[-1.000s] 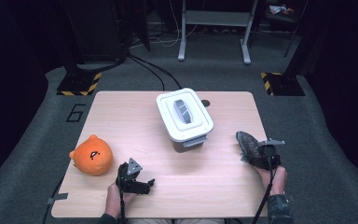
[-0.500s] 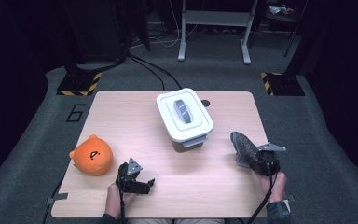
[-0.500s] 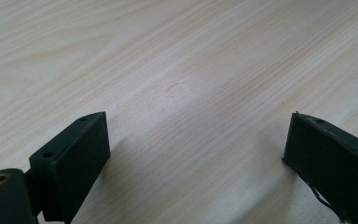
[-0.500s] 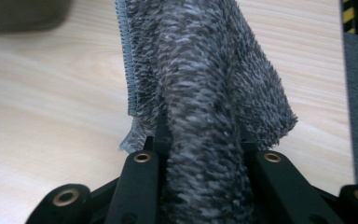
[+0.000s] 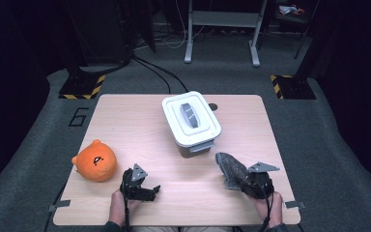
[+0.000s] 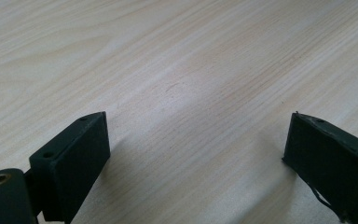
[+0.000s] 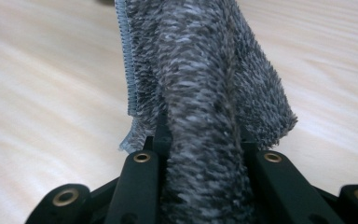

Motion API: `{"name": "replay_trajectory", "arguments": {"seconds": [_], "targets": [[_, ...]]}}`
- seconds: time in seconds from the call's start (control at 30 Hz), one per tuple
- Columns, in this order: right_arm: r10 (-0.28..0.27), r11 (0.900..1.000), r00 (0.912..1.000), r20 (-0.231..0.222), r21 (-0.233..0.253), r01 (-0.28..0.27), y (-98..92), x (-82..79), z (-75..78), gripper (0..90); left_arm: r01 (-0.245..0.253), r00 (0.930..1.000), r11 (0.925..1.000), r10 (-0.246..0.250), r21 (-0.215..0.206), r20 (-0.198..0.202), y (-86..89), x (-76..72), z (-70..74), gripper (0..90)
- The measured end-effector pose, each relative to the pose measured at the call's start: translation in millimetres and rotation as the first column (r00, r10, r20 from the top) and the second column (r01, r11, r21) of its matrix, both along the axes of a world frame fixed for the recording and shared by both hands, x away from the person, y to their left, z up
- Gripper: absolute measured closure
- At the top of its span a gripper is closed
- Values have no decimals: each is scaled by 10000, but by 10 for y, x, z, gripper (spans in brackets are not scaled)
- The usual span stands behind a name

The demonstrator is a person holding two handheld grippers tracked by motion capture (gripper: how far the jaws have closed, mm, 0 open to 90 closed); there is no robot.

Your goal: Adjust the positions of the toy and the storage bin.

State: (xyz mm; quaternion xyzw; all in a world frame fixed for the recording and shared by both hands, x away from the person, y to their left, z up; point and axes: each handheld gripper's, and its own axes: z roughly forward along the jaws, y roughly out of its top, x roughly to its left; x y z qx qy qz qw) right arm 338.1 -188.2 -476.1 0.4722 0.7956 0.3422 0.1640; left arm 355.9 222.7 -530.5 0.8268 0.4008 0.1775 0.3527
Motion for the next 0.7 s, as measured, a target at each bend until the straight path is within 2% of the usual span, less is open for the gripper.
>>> {"name": "replay_trajectory", "arguments": {"seconds": [0.1,0.3,0.63,0.7], "targets": [[395,9992,9992,-48,87,-395,144,-79,0,709,0,10000,10000,0,1,1,0,0,0,65],[1238,9921,9923,-98,197,-1236,416,-172,-15,705,-147,9999,9999,147,-29,88,-4,0,-4,65],[2230,9746,9742,-353,300,-2220,722,-232,-35,697,-140,9999,9999,139,18,90,-2,1,-2,65],[2519,9676,9670,-388,291,-2509,761,-238,-52,695,-133,9999,9999,133,-6,102,-2,1,-3,65]]}}
